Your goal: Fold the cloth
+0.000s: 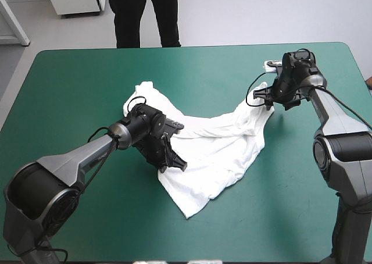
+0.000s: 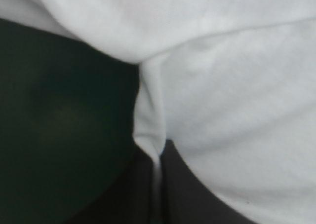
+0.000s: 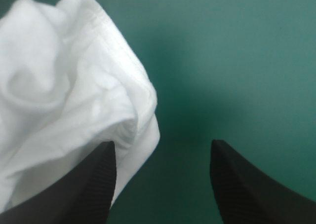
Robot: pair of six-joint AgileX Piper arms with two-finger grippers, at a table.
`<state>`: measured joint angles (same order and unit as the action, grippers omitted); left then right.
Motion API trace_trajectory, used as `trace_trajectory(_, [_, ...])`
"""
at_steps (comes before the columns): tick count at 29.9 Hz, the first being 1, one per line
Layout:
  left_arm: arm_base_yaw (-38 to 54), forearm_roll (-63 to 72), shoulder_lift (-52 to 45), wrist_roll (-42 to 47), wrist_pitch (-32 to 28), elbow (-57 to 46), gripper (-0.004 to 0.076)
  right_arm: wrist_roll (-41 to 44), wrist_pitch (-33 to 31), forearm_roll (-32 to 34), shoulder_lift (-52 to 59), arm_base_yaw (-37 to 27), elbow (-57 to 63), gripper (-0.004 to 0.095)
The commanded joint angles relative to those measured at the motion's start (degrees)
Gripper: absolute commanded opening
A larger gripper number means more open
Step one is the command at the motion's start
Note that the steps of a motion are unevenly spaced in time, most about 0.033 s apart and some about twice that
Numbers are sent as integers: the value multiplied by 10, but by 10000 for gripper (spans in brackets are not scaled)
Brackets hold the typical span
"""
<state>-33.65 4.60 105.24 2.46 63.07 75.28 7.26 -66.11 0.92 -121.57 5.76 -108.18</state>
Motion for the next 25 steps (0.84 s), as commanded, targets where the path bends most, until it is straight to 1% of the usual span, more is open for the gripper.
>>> trace_trajectory(1, [-4,21,-9,-5,-20,-1,-10,0,20,-2,20,0,-18,522])
trace_trajectory(6, [-4,21,-9,-7,-20,-1,-10,0,7,-20,-20,0,-18,522])
trace_trajectory(8, [-4,20,-9,-7,-20,-1,-10,1,-8,-22,-35,1,-18,487])
trace_trajectory(10, [-4,19,-9,-7,-20,-1,-10,1,-20,-25,-45,2,-18,376])
trace_trajectory(12, [-4,19,-9,-7,-23,-1,-10,-2,-26,-32,-50,3,-18,168])
trace_trajectory(14, [-4,19,-9,-7,-24,-1,-10,-15,-27,-37,-52,6,-18,-20])
trace_trajectory(15, [-4,19,-9,-7,-24,-1,-10,-15,-27,-39,-52,6,-18,-7])
trace_trajectory(20, [-4,4,-10,-7,-25,2,-10,-17,-43,-31,-44,6,-18,-13])
trace_trajectory(25, [9,-54,-31,-1,11,44,-10,-22,-53,-31,10,6,-18,-13])
